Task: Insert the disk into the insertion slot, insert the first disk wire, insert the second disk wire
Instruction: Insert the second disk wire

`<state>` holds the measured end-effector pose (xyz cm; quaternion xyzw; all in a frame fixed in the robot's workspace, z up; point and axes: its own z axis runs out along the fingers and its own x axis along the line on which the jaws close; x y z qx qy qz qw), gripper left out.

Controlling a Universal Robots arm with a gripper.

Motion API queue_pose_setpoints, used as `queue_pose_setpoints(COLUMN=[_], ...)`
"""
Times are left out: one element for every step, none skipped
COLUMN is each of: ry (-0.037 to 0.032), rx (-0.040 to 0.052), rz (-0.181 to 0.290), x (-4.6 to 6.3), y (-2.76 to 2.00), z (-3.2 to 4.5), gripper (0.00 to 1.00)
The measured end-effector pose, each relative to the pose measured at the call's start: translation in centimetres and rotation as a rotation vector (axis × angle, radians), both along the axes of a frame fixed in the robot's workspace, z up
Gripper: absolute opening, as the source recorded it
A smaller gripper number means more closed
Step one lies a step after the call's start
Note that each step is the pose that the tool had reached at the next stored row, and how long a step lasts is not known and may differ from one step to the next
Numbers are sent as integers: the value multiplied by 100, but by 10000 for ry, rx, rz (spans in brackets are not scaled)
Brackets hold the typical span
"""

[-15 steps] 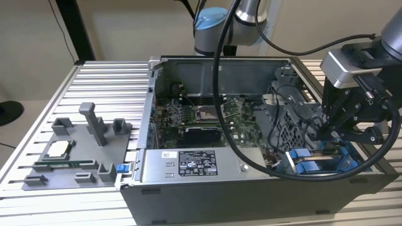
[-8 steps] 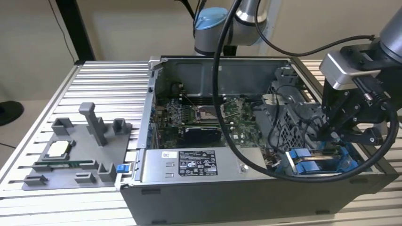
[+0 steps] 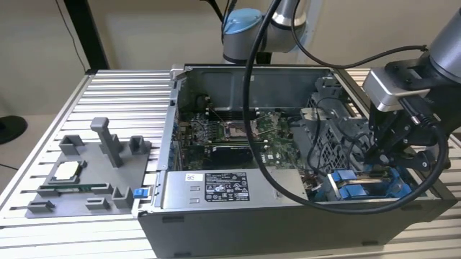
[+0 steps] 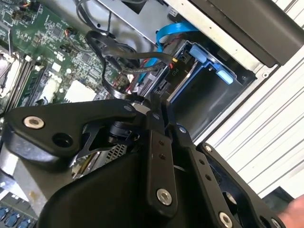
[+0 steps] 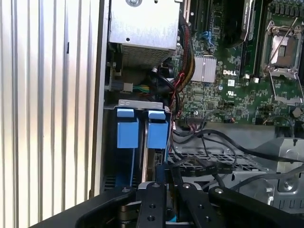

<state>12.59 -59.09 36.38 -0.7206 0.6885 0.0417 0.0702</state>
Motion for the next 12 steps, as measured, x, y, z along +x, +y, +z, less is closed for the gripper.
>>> queue_pose_setpoints(ry=[-53,-98,-143,-187,-238,-297,-353,-405,-452,-496,-527,-549], rx=[0,0,0,1,0,-1,-2,-1,-2,-2,-6,-14], rz=[0,0,1,1,1,1,0,-2,-4,-7,-14,-25], x=[-2,-5,-7,-12,-17,-20,-22,-22,-23,-24,-23,-23], y=[0,0,0,0,0,0,0,0,0,0,0,0], z=[-7,-13,-20,-32,-44,-55,-66,-79,-90,-101,-110,-118], gripper=[0,0,0,0,0,0,0,0,0,0,0,0])
